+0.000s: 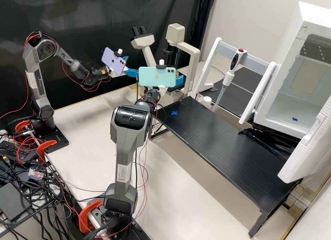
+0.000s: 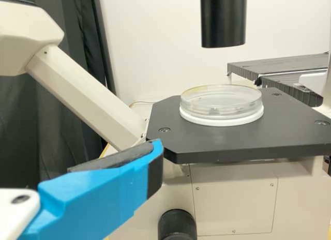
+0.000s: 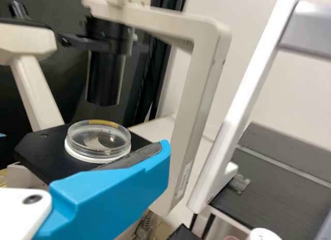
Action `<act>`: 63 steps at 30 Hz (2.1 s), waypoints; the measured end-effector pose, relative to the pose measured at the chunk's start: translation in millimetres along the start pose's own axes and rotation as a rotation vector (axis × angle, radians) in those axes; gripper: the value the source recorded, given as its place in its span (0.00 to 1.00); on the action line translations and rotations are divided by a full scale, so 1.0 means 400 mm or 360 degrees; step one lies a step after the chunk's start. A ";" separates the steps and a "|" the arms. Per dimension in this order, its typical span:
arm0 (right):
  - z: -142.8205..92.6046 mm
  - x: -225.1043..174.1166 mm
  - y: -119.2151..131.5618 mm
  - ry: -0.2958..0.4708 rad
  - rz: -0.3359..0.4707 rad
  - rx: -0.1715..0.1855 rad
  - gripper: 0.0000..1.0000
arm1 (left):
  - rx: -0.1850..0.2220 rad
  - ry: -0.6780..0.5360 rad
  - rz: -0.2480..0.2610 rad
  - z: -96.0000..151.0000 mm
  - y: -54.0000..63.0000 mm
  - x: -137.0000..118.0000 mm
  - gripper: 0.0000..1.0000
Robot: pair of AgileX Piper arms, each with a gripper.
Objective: Move the petri dish to the bench
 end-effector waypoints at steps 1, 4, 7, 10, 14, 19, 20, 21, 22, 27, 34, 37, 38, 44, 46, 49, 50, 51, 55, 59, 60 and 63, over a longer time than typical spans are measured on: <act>-0.003 0.022 -0.002 -0.0008 -0.0018 0.0012 1.00 | 0.0000 0.0000 0.0000 0.000 0.000 0.000 1.00; -0.010 0.070 -0.009 -0.0013 -0.0065 0.0018 1.00 | 0.0000 0.0000 0.0000 0.000 0.000 0.000 1.00; -0.016 0.109 -0.015 -0.0015 -0.0099 0.0024 1.00 | 0.0000 0.0000 0.0000 0.000 0.000 0.000 1.00; -0.020 0.157 -0.022 -0.0017 -0.0123 0.0077 1.00 | 0.0000 0.0000 0.0000 0.000 0.000 0.000 1.00; -0.002 0.212 -0.034 -0.0051 -0.0154 0.0188 1.00 | 0.0000 0.0000 0.0000 0.000 0.000 0.000 1.00; 0.034 0.265 -0.046 -0.0101 -0.0175 0.0258 1.00 | 0.0000 0.0000 0.0000 0.000 0.000 0.000 1.00; 0.045 0.276 -0.056 -0.0119 -0.0194 0.0258 1.00 | 0.0000 0.0000 0.0000 0.000 0.000 0.000 1.00; 0.051 0.281 -0.059 -0.0130 -0.0201 0.0267 1.00 | 0.0000 0.0000 0.0000 0.000 0.000 0.000 1.00; 0.056 0.289 -0.062 -0.0137 -0.0200 0.0275 1.00 | 0.0000 0.0000 0.0000 0.000 0.000 0.000 1.00; 0.069 0.308 -0.069 -0.0173 -0.0178 0.0265 1.00 | 0.0000 0.0000 0.0000 0.000 0.000 0.000 1.00; 0.065 0.312 -0.087 -0.0200 -0.0156 0.0231 1.00 | 0.0000 0.0000 0.0000 0.000 0.000 0.000 1.00; 0.062 0.313 -0.099 -0.0203 -0.0162 0.0216 1.00 | 0.0000 0.0000 0.0000 0.000 0.000 0.000 1.00; 0.058 0.313 -0.105 -0.0202 -0.0162 0.0214 1.00 | 0.0000 0.0000 0.0000 0.000 0.000 0.000 1.00; 0.029 0.310 -0.125 -0.0181 -0.0160 0.0188 1.00 | 0.0000 0.0000 0.0000 0.000 0.000 0.000 1.00; 0.022 0.314 -0.127 -0.0181 -0.0151 0.0181 1.00 | 0.0000 0.0000 0.0000 0.000 0.000 0.000 1.00; 0.019 0.321 -0.133 -0.0193 -0.0146 0.0184 1.00 | 0.0000 0.0000 0.0000 0.000 0.000 0.000 1.00; 0.019 0.324 -0.132 -0.0197 -0.0141 0.0177 1.00 | 0.0000 0.0000 0.0000 0.000 0.000 0.000 1.00; 0.021 0.329 -0.136 -0.0209 -0.0140 0.0186 1.00 | 0.0000 0.0000 0.0000 0.000 0.000 0.000 1.00; 0.028 0.344 -0.153 -0.0246 -0.0141 0.0185 1.00 | 0.0000 0.0000 0.0000 0.000 0.000 0.000 1.00; 0.035 0.356 -0.161 -0.0281 -0.0141 0.0189 1.00 | 0.0000 0.0000 0.0000 0.000 0.000 0.000 1.00; 0.036 0.358 -0.163 -0.0287 -0.0143 0.0189 1.00 | 0.0000 0.0000 0.0000 0.000 0.000 0.000 1.00; 0.036 0.366 -0.161 -0.0295 -0.0135 0.0180 0.00 | 0.0000 0.0000 0.0000 0.000 0.000 0.000 1.00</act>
